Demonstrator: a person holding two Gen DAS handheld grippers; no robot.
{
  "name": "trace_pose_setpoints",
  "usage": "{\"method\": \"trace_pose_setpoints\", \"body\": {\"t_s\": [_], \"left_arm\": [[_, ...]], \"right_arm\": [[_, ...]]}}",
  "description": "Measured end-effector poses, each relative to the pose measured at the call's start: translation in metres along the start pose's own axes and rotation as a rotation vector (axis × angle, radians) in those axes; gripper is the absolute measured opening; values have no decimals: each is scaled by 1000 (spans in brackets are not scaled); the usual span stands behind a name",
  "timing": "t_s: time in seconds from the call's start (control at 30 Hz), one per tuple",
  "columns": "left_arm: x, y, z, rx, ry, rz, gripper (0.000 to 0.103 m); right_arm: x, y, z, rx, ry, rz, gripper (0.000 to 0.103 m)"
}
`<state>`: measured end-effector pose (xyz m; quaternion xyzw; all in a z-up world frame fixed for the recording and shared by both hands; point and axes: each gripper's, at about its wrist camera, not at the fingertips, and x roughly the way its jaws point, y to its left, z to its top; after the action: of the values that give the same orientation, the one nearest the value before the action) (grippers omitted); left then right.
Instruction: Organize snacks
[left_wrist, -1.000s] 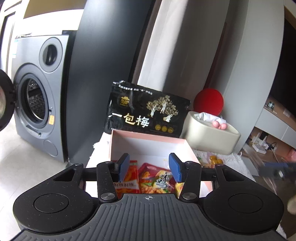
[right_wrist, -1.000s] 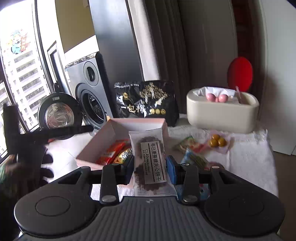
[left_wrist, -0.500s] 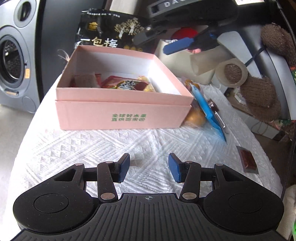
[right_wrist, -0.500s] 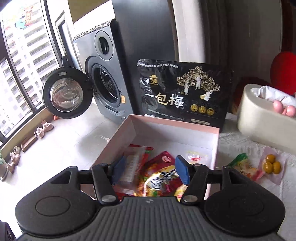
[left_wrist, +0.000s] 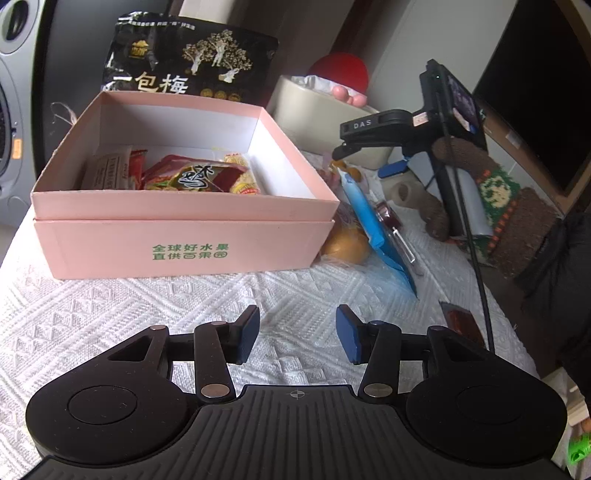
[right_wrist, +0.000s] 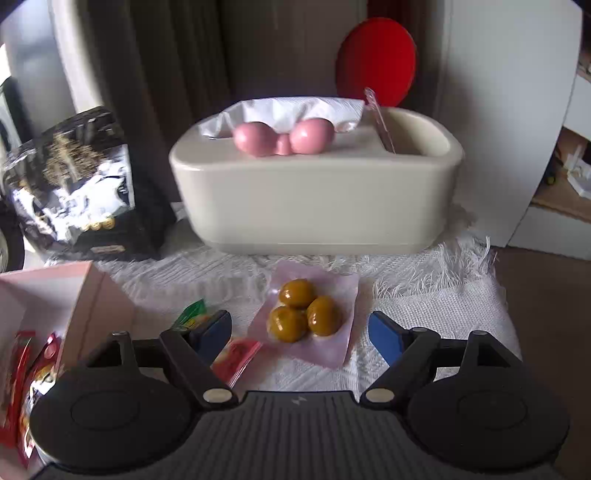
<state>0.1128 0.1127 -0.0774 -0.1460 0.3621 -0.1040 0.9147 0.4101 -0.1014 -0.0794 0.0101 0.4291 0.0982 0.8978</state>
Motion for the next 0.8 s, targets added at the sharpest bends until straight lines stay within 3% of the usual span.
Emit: {"method": "trace_pose_setpoints", "body": {"t_s": [0.1,0.17,0.2,0.23,0.43,0.47,0.53,0.8], "left_arm": [[1,2,0,-7,7,0,51],[3,3,1,-19,10,-4,51],[4,2,1,-23,10,-5,51],[4,2,1,-24,9,-7,51],[12,-9,3,-24,29,-47,50],[13,-13,3,-20,31,-55,50],[14,-22,3,0,34,-72,50],[11,-56,1,72,39,-108,48]], "right_arm": [[23,-4,8,63,23,32,82],[30,-2,10,38,34,23,77],[28,1,9,0,33,8,61],[23,3,7,-47,37,14,56],[-22,-19,-31,-95,87,101,51],[-33,-24,-39,-104,80,110,48],[-54,-31,-54,-113,71,131,29],[-107,-55,-105,-96,84,232,29]]}}
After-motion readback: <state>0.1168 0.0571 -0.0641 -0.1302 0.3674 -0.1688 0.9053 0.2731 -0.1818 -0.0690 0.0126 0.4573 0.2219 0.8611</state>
